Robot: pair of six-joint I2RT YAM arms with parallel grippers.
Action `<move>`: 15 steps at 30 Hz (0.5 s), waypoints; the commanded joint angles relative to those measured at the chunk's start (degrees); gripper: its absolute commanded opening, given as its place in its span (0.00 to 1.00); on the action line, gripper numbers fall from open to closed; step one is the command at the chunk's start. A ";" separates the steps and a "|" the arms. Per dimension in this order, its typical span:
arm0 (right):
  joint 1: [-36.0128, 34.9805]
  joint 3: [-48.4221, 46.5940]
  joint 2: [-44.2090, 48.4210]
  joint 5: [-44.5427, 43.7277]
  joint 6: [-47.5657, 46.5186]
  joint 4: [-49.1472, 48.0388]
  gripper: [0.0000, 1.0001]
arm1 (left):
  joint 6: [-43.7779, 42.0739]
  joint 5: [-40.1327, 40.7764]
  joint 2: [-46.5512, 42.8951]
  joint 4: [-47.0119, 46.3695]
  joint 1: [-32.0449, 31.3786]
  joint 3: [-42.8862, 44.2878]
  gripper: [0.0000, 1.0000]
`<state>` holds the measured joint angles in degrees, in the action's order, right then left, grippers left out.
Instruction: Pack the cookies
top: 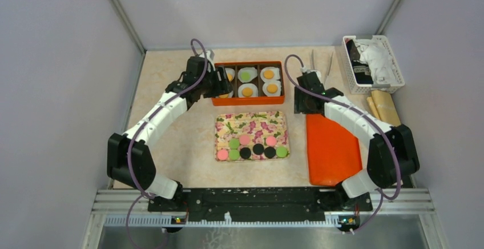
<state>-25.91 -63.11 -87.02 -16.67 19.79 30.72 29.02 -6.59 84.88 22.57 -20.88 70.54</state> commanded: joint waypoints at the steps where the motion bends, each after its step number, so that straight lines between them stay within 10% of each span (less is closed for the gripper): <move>1: 0.45 3.17 6.30 -3.47 4.10 1.98 0.57 | 0.49 -0.72 -1.11 -3.34 -0.95 -1.40 0.72; 15: -0.62 16.89 8.21 2.57 13.29 0.23 0.45 | 0.88 -1.80 -1.49 -3.84 -2.05 -4.59 0.72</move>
<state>-25.78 -47.66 -80.97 -15.55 29.52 32.95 29.95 -7.42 84.86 20.62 -22.59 66.30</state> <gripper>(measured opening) 0.465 0.720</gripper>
